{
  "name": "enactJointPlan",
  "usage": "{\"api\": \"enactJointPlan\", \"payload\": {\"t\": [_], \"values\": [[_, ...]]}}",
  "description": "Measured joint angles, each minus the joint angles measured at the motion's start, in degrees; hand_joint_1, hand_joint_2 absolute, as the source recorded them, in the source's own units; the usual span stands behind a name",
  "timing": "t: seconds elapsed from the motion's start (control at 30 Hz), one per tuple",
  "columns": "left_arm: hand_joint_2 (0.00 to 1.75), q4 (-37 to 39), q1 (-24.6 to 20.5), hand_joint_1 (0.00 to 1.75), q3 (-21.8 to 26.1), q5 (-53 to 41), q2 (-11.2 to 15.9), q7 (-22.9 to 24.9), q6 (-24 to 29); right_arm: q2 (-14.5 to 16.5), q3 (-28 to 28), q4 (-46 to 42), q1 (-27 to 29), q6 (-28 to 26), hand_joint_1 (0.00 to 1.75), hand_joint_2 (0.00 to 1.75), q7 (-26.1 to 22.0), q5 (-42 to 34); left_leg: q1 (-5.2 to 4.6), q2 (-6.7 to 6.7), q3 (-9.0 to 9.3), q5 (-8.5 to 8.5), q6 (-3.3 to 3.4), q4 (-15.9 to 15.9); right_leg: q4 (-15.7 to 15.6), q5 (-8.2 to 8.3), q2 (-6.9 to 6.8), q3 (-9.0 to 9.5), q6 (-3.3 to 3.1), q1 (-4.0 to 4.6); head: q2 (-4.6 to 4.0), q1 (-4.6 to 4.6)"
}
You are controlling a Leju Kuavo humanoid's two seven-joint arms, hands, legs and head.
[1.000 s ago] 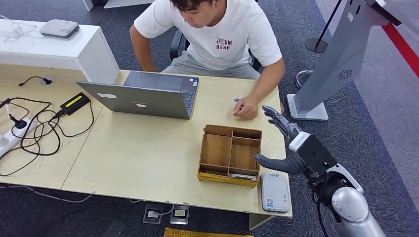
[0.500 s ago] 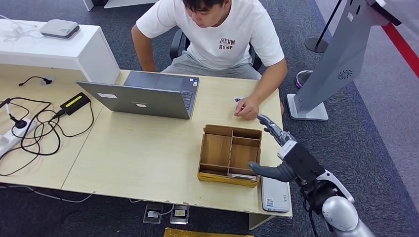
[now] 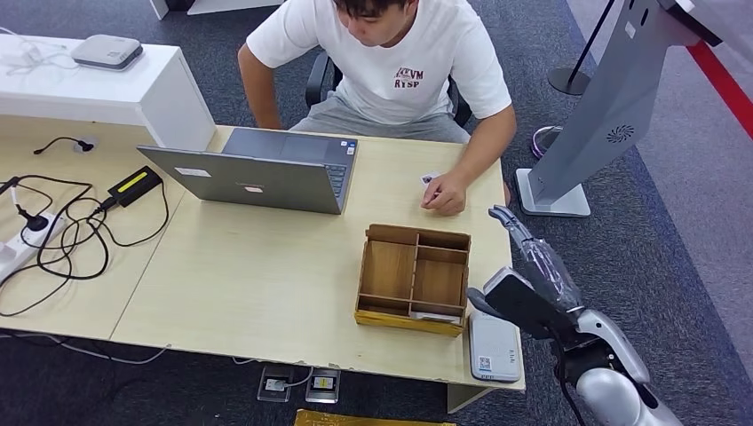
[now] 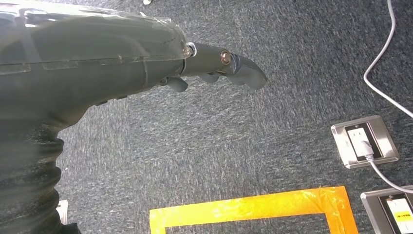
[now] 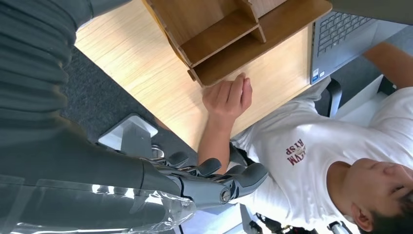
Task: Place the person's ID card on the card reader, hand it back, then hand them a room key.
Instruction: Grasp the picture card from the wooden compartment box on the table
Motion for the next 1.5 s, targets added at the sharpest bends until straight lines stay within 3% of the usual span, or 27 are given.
{"api": "enactJointPlan", "payload": {"t": [0.8,1.17,1.5], "values": [[1.75,0.00,0.01,0.00,-0.02,-1.25,0.39,-1.07,-0.42,-4.04,3.02,-4.58,2.25,2.94,0.00,1.75,-2.83,3.25,0.00,0.00,0.01,0.00,0.00,0.00,0.00,0.00,0.00,0.00,0.00,0.00,0.00,-0.01],[1.75,0.00,0.00,0.00,-0.02,-1.18,0.31,-1.20,-0.09,-3.99,4.45,-4.30,3.12,-1.90,0.00,1.75,-5.87,14.25,0.00,0.00,-0.01,0.00,0.00,0.00,0.00,0.00,0.00,0.00,0.00,0.00,0.00,0.00],[1.75,0.00,-0.01,0.00,-0.06,-1.50,0.26,-1.37,-0.19,-3.04,6.46,-2.36,3.27,-2.10,0.00,1.75,-5.13,20.12,0.00,0.00,-0.01,0.00,0.00,0.00,0.00,0.00,-0.01,0.01,0.00,0.00,0.00,-0.01]]}}
